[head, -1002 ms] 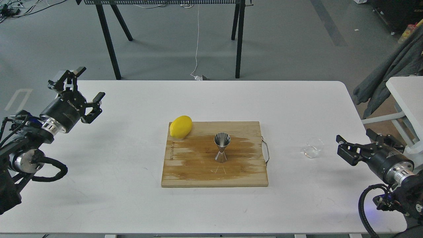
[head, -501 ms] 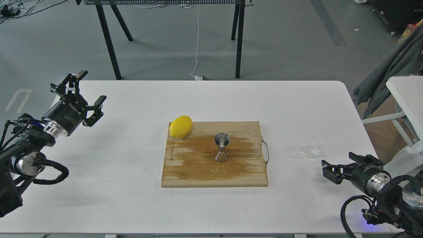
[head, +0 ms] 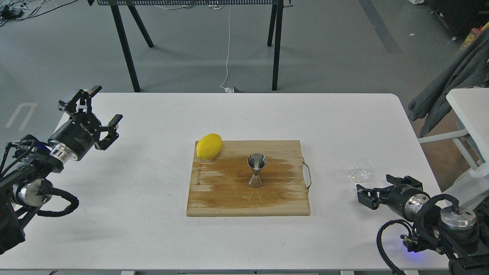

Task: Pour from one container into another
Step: 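Reach the right gripper to the small clear glass and grasp it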

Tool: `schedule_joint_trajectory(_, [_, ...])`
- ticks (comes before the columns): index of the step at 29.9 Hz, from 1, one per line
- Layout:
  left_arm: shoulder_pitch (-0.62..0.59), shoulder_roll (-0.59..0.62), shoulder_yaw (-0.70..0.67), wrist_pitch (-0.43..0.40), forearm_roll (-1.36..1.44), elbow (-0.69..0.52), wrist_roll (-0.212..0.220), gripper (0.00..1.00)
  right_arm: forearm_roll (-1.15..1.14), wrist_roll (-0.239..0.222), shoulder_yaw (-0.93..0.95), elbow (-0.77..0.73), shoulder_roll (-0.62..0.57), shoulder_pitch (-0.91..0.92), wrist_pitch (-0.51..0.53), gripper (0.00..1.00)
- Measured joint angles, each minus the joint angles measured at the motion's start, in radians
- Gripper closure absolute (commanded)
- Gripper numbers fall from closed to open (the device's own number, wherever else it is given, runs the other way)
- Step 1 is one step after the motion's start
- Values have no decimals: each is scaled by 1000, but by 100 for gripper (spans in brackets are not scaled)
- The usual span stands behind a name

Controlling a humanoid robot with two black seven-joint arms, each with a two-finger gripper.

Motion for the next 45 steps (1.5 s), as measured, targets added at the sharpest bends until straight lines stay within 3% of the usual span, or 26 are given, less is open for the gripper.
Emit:
schedule_joint_trajectory(9, [7, -1, 0, 0, 4, 2, 0, 1, -20, 3, -16, -10, 20, 48, 0, 1])
schedule_joint_trajectory(20, [14, -2, 0, 0, 4, 2, 0, 1, -43, 3, -18, -39, 56, 69, -1, 22])
schedule_joint_trajectory(33, [16, -2, 0, 0, 4, 2, 0, 1, -45, 16, -15, -39, 59, 69, 10, 23])
schedule_joint_trajectory(45, [17, -2, 0, 0, 4, 4, 0, 1, -44, 19, -15, -39, 59, 68, 21, 39])
